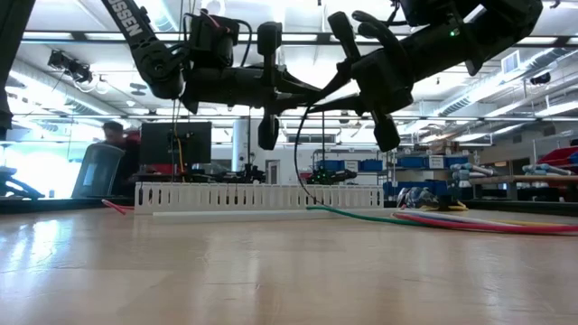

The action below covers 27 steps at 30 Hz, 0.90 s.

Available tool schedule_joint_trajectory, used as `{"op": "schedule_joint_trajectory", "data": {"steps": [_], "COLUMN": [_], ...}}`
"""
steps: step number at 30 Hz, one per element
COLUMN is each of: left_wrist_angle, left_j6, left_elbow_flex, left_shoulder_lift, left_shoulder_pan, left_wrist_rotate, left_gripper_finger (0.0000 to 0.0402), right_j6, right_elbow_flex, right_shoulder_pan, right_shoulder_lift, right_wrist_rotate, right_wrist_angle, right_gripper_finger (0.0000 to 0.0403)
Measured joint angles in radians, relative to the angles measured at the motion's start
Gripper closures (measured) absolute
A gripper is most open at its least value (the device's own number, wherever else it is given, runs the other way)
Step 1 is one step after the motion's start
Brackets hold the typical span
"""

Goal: Ziptie cables
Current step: Prepare the black zip tie

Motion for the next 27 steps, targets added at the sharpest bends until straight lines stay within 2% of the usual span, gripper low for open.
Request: {"op": "schedule_joint_trajectory", "data": {"steps": [9, 27], "left_wrist_angle": [0.040, 0.052], "left_j6": [0.007, 0.032], "left_elbow_flex": [0.000, 0.000], "left_shoulder_lift": [0.000, 0.000], "left_shoulder_pan": [-0.025, -0.029], "left_wrist_rotate": [0.000, 0.011], "left_gripper_finger": [0.0400, 0.0400], "right_j6": [0.068, 0.088], "right_elbow_flex": [0.000, 0.000], "right_shoulder_pan": [0.000, -0.003], "right_shoulder_lift": [0.000, 0.000], "right_wrist_rotate": [-0.063, -0.083], "right_wrist_angle": [-0.005, -0.023], "right_gripper_finger": [0.0381, 0.0381]}}
